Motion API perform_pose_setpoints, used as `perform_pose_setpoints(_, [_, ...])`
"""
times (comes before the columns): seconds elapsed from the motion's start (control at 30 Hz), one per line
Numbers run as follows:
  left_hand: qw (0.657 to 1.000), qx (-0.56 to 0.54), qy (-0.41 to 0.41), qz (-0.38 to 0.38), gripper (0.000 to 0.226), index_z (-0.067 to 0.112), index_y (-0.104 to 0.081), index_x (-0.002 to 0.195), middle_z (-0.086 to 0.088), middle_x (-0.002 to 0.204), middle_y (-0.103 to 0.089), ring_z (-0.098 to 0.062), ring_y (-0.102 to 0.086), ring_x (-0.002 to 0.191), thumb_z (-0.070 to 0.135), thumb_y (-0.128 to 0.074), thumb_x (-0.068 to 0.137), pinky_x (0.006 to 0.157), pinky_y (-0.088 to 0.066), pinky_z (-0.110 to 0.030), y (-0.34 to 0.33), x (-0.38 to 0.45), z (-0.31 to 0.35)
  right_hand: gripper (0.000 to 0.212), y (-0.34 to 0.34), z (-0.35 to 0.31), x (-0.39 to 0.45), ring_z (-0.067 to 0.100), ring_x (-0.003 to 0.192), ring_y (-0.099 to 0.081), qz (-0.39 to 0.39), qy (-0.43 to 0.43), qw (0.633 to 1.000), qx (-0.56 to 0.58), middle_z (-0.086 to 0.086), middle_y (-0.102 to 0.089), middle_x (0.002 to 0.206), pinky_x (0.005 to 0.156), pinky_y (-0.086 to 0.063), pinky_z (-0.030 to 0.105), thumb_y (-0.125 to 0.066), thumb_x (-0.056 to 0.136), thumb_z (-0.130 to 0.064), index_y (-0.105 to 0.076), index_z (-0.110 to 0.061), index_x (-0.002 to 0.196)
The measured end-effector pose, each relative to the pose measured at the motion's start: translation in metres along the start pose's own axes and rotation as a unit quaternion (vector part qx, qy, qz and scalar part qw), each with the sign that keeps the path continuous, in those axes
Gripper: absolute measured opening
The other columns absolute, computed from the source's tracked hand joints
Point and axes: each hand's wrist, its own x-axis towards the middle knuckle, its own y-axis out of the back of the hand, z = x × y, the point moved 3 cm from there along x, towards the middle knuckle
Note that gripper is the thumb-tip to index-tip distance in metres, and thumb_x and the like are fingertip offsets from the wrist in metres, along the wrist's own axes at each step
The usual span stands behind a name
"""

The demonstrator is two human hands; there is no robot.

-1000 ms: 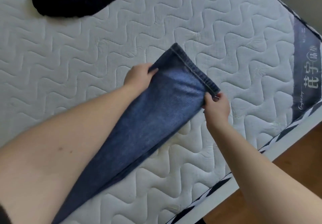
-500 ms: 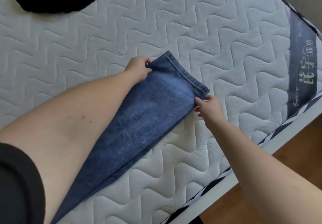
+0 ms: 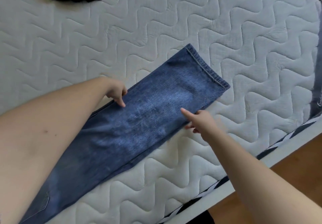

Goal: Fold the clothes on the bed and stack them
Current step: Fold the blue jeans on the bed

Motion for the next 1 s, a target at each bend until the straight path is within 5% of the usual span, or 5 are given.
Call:
perform_pose_setpoints(0.17, [1.000, -0.002, 0.000, 0.002, 0.038, 0.015, -0.066, 0.117, -0.004, 0.114, -0.068, -0.025, -0.063, 0.103, 0.028, -0.076, 0.083, 0.095, -0.050, -0.040, -0.040, -0.009, -0.038, 0.014, -0.037, 0.025, -0.007, 0.005, 0.045, -0.063, -0.047, -0.021, 0.998, -0.034, -0.003, -0.067, 0.068, 0.037, -0.038, 0.016, -0.068, 0.090, -0.023, -0.060, -0.014, 0.084])
perform_pose_setpoints(0.33, [0.975, -0.105, 0.000, 0.194, 0.024, 0.015, -0.059, 0.085, -0.009, 0.096, -0.067, -0.023, -0.054, 0.082, 0.037, -0.070, 0.087, 0.069, -0.036, -0.029, -0.063, -0.017, -0.072, 0.016, -0.039, 0.043, -0.013, 0.011, 0.040, -0.055, 0.028, 0.016, 0.999, 0.022, 0.008, -0.061, 0.067, 0.046, -0.049, 0.027, -0.067, 0.091, -0.019, -0.063, -0.004, 0.089])
perform_pose_setpoints(0.6, [0.983, -0.137, 0.020, 0.123, 0.039, 0.014, -0.066, 0.108, -0.006, 0.105, -0.066, -0.021, -0.057, 0.089, 0.046, -0.070, 0.085, 0.075, -0.041, -0.028, -0.145, -0.036, -0.146, 0.027, -0.139, 0.079, -0.060, 0.012, 0.048, -0.062, -0.138, -0.057, 0.988, 0.036, 0.007, -0.074, 0.094, 0.045, -0.046, 0.022, -0.072, 0.088, -0.033, -0.062, -0.009, 0.092])
perform_pose_setpoints(0.73, [0.983, -0.099, 0.045, 0.146, 0.024, 0.017, -0.065, 0.096, -0.009, 0.103, -0.068, -0.021, -0.053, 0.082, 0.039, -0.069, 0.087, 0.071, -0.040, -0.029, -0.164, -0.045, -0.173, 0.028, -0.197, 0.095, -0.077, 0.012, 0.052, -0.064, -0.180, -0.111, 0.976, 0.060, 0.003, -0.073, 0.089, 0.049, -0.050, 0.022, -0.071, 0.089, -0.032, -0.063, -0.007, 0.099])
perform_pose_setpoints(1.0, [0.920, -0.214, 0.121, 0.306, 0.029, 0.016, -0.062, 0.084, -0.018, 0.101, -0.067, -0.036, -0.060, 0.095, 0.040, -0.054, 0.096, 0.073, -0.043, -0.035, -0.184, -0.056, -0.206, 0.032, -0.207, 0.105, -0.090, 0.016, 0.044, -0.062, -0.085, -0.034, 0.996, -0.009, 0.010, -0.063, 0.061, 0.043, -0.050, 0.024, -0.064, 0.094, -0.021, -0.062, 0.010, 0.098])
